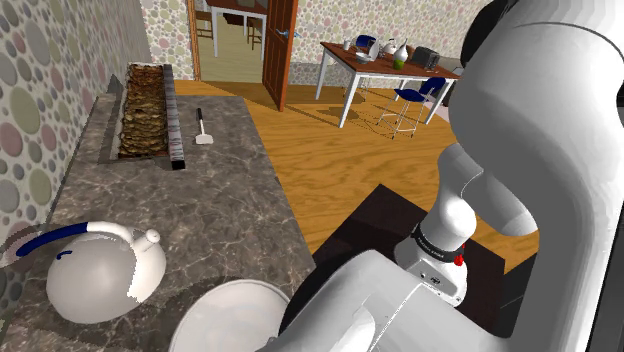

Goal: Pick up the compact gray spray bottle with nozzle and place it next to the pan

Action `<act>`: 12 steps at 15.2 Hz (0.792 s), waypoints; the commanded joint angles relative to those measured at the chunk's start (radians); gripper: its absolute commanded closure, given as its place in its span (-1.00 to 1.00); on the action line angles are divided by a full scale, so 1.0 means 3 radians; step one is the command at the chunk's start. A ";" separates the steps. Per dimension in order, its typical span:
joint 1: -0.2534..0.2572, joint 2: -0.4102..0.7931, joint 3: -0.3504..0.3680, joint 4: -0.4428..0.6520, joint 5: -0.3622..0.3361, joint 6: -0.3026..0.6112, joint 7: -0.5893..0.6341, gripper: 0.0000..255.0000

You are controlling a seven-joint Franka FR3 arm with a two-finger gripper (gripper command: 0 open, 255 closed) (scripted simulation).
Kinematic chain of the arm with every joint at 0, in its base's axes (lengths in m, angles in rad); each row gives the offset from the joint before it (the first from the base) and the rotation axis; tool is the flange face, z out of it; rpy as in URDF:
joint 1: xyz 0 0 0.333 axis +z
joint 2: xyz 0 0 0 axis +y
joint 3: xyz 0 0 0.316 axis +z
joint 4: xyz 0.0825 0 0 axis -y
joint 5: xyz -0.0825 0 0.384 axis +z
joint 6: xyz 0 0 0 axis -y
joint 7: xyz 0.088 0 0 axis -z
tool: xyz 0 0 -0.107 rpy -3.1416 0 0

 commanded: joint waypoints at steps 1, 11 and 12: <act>0.0021 0.0040 0.0003 0.0122 -0.0010 -0.0089 0.0033 -1.00; 0.0022 0.0068 -0.0004 0.0460 -0.0028 -0.0402 0.0046 -1.00; 0.0022 0.0068 -0.0004 0.0460 -0.0028 -0.0402 0.0046 -1.00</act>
